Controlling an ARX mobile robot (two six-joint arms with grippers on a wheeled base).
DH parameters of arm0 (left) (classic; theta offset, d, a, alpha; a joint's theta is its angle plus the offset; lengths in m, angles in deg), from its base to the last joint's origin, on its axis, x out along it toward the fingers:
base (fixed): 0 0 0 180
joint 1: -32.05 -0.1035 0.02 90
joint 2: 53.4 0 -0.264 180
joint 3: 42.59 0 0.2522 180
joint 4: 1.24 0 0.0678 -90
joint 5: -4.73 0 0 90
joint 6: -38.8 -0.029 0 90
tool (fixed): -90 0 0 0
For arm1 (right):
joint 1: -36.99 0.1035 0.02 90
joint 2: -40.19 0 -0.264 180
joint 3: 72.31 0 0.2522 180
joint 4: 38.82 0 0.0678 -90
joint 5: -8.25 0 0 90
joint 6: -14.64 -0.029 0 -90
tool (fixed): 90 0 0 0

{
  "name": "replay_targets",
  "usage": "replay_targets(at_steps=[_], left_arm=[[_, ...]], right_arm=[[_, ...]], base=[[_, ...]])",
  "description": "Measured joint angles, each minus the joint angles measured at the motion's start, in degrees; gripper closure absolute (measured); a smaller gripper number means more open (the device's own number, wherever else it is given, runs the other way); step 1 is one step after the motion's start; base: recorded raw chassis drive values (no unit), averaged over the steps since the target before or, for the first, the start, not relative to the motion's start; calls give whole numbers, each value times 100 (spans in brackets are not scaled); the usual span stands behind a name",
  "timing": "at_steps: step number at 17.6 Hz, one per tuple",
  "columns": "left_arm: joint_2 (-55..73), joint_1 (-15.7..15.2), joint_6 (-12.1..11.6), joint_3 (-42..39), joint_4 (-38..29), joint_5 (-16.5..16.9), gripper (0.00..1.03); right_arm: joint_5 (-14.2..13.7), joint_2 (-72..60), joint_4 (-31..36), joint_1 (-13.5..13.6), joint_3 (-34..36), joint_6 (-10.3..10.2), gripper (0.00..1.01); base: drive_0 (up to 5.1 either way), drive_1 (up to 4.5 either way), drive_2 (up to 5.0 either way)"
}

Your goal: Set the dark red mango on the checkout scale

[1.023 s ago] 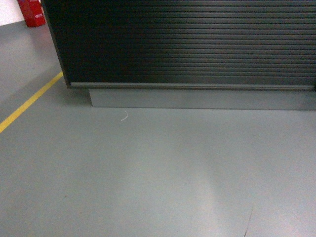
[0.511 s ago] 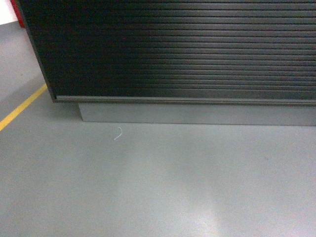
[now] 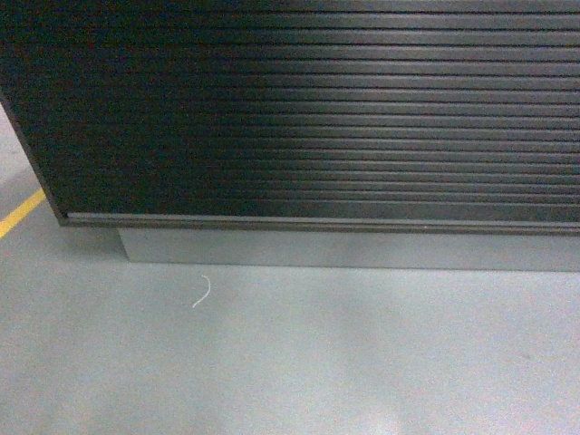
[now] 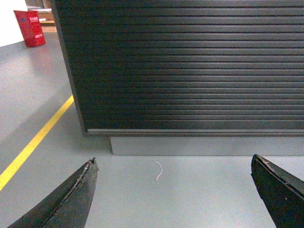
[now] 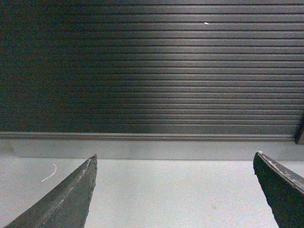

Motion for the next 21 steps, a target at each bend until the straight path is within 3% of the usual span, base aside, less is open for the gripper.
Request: replay_targets(at_steps=[21], left_arm=[[0,0,0,0,-11,9,5]], right_arm=[[0,0,0,0,0,0,3]], base=[[0,208,-209]])
